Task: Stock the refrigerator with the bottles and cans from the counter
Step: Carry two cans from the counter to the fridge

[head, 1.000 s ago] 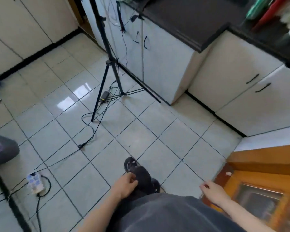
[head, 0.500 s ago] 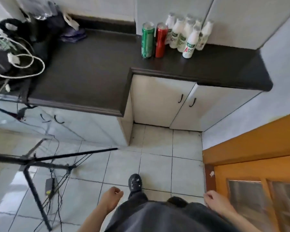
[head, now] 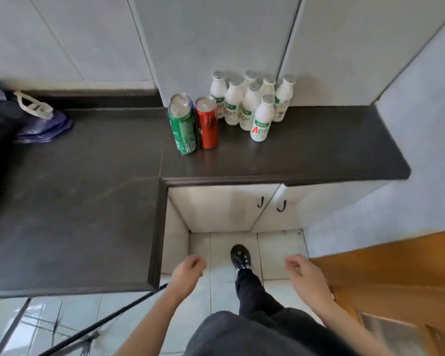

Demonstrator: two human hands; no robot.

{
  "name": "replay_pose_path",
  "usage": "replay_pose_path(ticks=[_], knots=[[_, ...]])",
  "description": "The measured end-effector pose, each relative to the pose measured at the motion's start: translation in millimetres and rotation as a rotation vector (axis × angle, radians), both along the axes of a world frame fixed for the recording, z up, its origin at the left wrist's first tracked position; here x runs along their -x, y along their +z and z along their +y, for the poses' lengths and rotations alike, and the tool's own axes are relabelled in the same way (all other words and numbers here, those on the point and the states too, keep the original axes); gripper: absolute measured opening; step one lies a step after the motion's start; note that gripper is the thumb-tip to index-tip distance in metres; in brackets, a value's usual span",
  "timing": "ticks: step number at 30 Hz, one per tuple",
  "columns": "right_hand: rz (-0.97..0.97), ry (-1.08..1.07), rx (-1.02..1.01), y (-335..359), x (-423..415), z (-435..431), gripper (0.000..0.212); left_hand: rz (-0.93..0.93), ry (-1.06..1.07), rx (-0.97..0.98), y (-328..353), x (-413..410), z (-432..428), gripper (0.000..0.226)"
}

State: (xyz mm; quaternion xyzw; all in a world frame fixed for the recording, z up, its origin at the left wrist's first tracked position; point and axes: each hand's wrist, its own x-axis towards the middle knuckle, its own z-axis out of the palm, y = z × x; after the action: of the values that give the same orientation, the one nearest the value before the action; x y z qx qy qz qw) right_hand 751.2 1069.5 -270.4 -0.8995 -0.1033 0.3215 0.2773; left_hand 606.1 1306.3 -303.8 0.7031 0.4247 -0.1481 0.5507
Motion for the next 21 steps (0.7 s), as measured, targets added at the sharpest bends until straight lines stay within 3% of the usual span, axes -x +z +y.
replay_pose_path(ticks=[4,11,15,21], knots=[[-0.081,0.064,-0.139,27,-87,68,0.021,-0.171,0.325,-0.077,28,-74,32,0.015],[-0.196,0.233,-0.383,71,-181,180,0.02,-0.473,0.722,-0.432,91,-174,97,0.011],[-0.226,0.295,-0.507,86,-197,238,0.035,-0.529,0.719,-0.587,107,-194,124,0.029],[-0.357,0.425,-0.544,87,-197,298,0.063,-0.502,0.46,-0.58,106,-202,163,0.073]])
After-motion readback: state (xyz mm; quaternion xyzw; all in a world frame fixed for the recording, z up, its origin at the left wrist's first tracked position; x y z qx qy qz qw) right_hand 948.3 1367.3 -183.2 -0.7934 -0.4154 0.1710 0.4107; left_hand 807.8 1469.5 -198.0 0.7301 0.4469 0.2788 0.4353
